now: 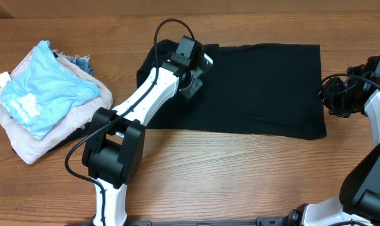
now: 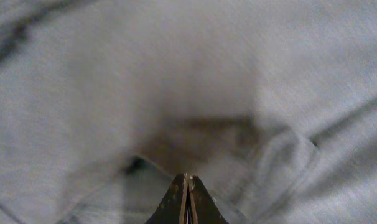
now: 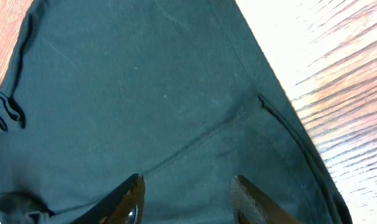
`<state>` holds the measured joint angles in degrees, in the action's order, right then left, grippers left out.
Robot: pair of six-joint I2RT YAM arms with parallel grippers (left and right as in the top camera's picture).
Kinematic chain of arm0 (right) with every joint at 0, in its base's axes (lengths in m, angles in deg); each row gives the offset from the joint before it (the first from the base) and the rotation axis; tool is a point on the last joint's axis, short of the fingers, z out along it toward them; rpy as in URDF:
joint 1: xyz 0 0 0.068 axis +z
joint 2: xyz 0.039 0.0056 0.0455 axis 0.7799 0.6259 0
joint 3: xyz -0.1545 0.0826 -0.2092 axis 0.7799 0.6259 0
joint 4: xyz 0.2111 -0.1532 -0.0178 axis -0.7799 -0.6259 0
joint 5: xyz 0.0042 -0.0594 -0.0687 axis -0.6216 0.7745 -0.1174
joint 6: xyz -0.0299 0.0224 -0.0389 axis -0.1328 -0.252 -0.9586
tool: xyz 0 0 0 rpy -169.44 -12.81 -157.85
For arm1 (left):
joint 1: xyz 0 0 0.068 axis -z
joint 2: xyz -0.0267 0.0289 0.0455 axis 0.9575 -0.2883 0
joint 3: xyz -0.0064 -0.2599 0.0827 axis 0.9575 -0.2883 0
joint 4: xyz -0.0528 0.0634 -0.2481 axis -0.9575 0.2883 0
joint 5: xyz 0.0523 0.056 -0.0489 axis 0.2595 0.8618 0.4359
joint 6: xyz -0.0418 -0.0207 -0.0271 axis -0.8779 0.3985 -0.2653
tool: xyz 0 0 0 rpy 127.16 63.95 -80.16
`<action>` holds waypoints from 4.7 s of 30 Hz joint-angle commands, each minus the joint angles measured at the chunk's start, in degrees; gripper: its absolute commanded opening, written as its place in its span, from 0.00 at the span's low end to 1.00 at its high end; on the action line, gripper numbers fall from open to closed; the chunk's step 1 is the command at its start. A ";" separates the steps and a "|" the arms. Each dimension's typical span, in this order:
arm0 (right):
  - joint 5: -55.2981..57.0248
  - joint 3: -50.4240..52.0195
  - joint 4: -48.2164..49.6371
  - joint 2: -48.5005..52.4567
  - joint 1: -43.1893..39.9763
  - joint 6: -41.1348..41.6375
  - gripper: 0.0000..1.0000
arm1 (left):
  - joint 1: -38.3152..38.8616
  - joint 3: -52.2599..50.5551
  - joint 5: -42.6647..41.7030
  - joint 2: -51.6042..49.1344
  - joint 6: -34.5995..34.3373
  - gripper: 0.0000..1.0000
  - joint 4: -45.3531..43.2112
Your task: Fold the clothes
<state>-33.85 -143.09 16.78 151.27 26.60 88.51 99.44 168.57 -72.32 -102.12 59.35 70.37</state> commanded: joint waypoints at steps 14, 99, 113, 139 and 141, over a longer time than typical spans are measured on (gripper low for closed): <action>-0.24 -0.57 0.39 0.07 0.20 -0.66 0.49 | 2.93 -7.08 -7.45 -1.25 8.22 0.04 -0.09; 1.09 -0.83 6.56 0.90 3.69 2.03 0.61 | -3.48 43.93 3.06 -22.21 -7.30 0.04 3.82; -1.92 -34.27 15.67 29.75 3.69 0.02 0.72 | -3.72 56.81 3.06 -22.21 -9.01 0.04 25.57; -3.43 -34.97 27.15 44.33 5.35 0.42 0.36 | -3.69 56.81 3.13 -22.21 -10.05 0.04 26.62; -3.54 -34.99 27.17 44.17 5.29 0.44 0.24 | -3.69 56.83 4.26 -22.21 -10.05 0.04 26.62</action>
<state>-37.17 -177.82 44.35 193.59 31.50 88.83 95.64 223.58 -69.54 -124.76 50.70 96.97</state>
